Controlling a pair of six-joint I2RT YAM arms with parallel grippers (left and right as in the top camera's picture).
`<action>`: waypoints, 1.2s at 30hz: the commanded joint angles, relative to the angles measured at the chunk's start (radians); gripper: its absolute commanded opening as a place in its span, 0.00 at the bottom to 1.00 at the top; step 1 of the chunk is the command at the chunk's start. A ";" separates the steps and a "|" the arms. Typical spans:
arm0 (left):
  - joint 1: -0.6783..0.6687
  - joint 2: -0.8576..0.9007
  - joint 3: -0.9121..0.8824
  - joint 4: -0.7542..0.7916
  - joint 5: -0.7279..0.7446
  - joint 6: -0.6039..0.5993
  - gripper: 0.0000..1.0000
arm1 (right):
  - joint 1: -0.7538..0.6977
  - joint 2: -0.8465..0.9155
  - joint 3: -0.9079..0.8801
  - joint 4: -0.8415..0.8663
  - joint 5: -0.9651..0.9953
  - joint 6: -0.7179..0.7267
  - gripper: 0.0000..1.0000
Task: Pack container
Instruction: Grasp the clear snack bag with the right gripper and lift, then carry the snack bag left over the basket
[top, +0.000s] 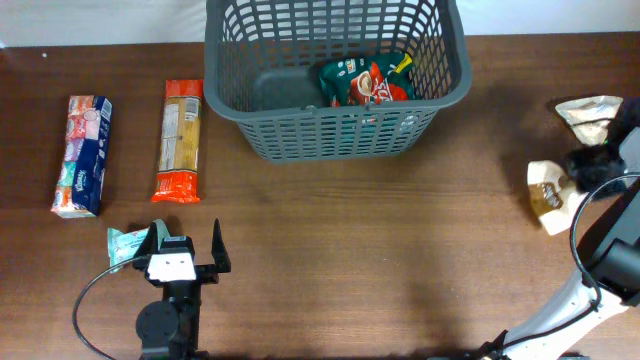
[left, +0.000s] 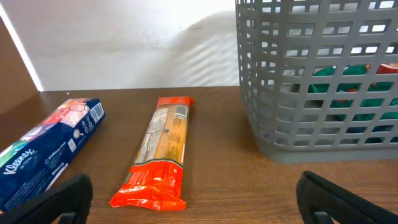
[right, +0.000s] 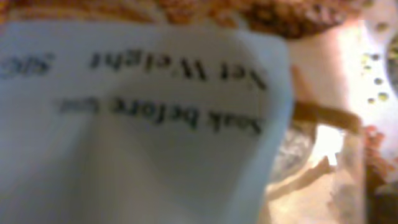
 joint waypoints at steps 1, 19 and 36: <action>0.004 -0.006 -0.002 -0.007 0.011 0.015 0.99 | 0.023 -0.029 0.129 -0.019 -0.042 -0.177 0.04; 0.004 -0.006 -0.002 -0.007 0.011 0.015 0.99 | 0.322 -0.235 0.813 0.115 -0.470 -0.332 0.04; 0.004 -0.006 -0.002 -0.007 0.011 0.015 0.99 | 0.789 -0.046 0.837 0.151 -0.397 -0.487 0.04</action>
